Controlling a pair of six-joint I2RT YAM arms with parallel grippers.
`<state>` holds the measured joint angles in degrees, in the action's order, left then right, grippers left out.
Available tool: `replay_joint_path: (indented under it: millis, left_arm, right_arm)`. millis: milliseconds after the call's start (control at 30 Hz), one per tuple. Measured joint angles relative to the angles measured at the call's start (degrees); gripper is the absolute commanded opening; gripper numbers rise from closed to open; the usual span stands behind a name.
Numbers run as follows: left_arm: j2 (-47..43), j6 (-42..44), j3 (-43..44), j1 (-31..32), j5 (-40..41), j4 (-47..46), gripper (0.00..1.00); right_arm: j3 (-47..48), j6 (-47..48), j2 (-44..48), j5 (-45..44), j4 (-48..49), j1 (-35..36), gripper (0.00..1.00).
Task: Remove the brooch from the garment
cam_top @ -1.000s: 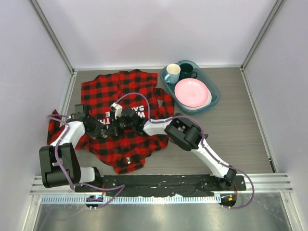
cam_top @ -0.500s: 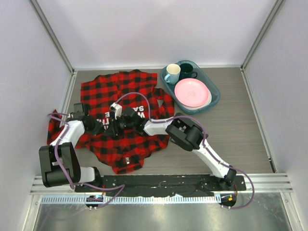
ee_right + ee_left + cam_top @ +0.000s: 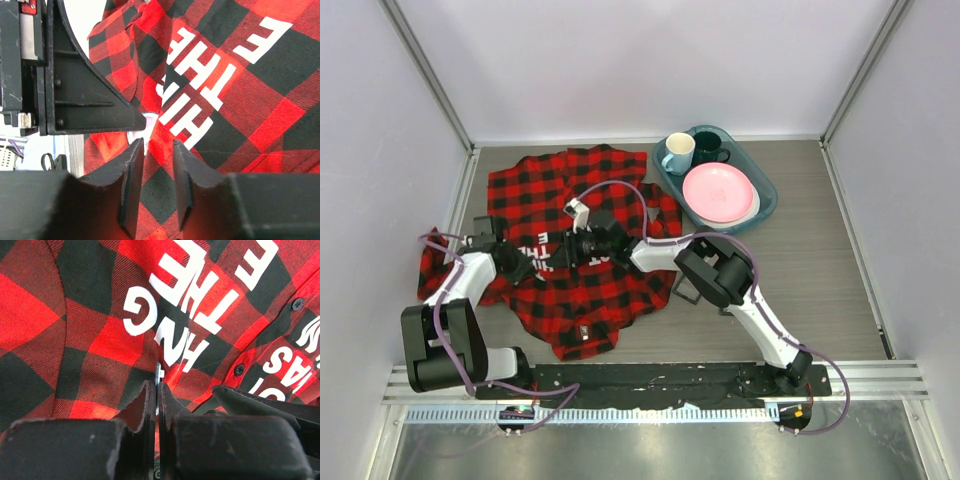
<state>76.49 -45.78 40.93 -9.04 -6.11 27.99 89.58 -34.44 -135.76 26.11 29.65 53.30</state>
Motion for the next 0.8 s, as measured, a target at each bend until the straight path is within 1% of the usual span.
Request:
replay_joint_path:
  millis: [33, 100, 133, 200, 233, 300, 400, 500, 667, 733, 800]
  left_arm:
    - [-0.39, 0.00, -0.35, 0.00, 0.04, 0.00, 0.08]
    - [-1.18, 0.04, -1.18, 0.00, 0.04, -0.09, 0.14]
    - [-1.70, 0.07, -1.73, 0.00, 0.07, -0.17, 0.19]
    - [-2.82, 0.26, -3.21, 0.00, 0.31, -0.13, 0.23]
    - [-3.17, 0.24, -3.76, 0.00, 0.33, 0.00, 0.27]
    - [-4.00, 0.20, -4.92, 0.00, 0.46, -0.02, 0.32]
    - [-5.29, 0.11, -5.86, 0.00, 0.48, -0.02, 0.35]
    - [-6.43, -0.04, -6.27, 0.00, 0.48, -0.37, 0.43]
    - [-7.80, -0.59, -7.82, 0.00, 0.63, -1.95, 0.46]
    - [-8.20, -1.01, -8.74, -0.02, 0.55, -2.97, 0.49]
    - [-8.66, -1.79, -9.62, -0.09, 0.44, -4.17, 0.56]
  right_arm:
    - [0.11, -0.11, -0.02, 0.04, -0.15, 0.02, 0.29]
    - [0.55, -0.24, -0.13, 0.11, -0.37, 0.28, 0.25]
    - [1.01, -0.26, -0.28, 0.15, -0.61, 0.50, 0.24]
    - [1.77, -0.20, -0.61, 0.17, -0.98, 0.90, 0.21]
    - [2.12, -0.20, -0.81, 0.20, -1.16, 1.09, 0.20]
    - [2.91, 0.00, -1.25, 0.20, -1.92, 1.55, 0.17]
    - [4.07, 0.52, -1.99, 0.20, -3.23, 2.16, 0.16]
    - [4.83, 1.31, -2.58, 0.13, -4.76, 2.56, 0.14]
    - [4.96, 2.47, -3.10, -0.02, -6.34, 2.84, 0.11]
    - [5.01, 2.86, -3.23, -0.04, -7.13, 2.89, 0.10]
    - [5.20, 3.13, -3.45, -0.04, -7.58, 2.95, 0.09]
